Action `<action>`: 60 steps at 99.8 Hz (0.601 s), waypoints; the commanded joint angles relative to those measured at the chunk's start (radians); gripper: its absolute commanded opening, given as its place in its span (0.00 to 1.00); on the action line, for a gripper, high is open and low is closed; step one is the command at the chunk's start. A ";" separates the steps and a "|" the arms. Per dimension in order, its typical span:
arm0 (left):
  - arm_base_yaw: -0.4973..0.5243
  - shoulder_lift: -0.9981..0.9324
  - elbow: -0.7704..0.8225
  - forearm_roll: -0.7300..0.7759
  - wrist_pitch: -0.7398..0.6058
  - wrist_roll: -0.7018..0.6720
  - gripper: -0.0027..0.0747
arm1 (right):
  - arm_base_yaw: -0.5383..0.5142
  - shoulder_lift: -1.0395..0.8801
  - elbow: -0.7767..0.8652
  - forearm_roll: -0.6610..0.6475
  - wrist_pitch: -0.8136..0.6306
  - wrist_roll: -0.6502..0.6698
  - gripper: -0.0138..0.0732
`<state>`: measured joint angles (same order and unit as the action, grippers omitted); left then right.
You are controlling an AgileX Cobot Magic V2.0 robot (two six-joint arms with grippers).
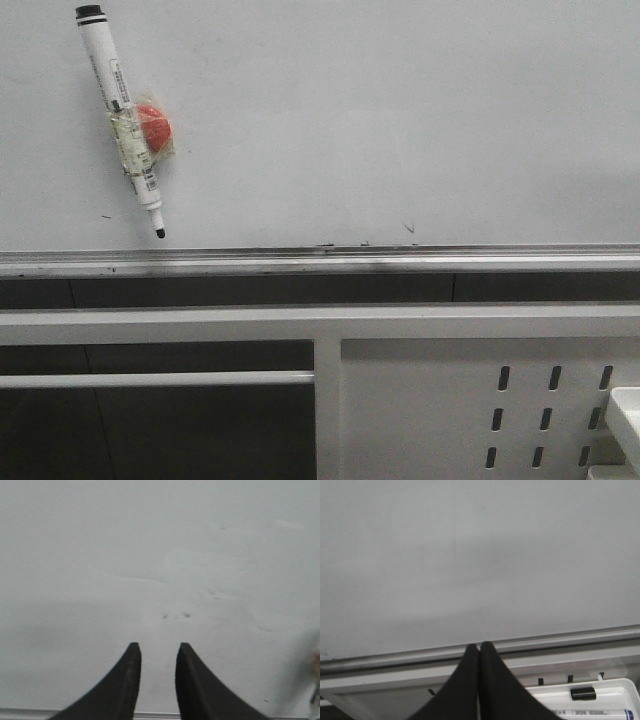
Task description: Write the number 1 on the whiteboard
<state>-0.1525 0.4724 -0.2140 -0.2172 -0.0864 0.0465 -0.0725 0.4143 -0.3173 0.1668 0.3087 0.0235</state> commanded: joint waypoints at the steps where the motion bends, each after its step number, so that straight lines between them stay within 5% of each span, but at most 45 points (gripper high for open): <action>1: -0.086 0.012 -0.041 0.028 -0.119 -0.003 0.38 | 0.023 0.013 -0.032 0.002 -0.030 -0.024 0.08; 26: -0.222 0.014 -0.030 0.069 -0.184 -0.002 0.40 | 0.033 0.013 0.013 0.053 -0.012 0.011 0.08; 44: -0.314 0.035 0.023 0.098 -0.203 -0.002 0.63 | 0.033 0.013 0.011 0.053 -0.051 -0.004 0.08; 60: -0.399 0.144 0.056 0.074 -0.296 -0.067 0.66 | 0.033 0.013 0.011 0.053 -0.051 -0.004 0.08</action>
<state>-0.5041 0.5472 -0.1430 -0.1309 -0.2357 0.0261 -0.0407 0.4157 -0.2798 0.2169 0.3393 0.0302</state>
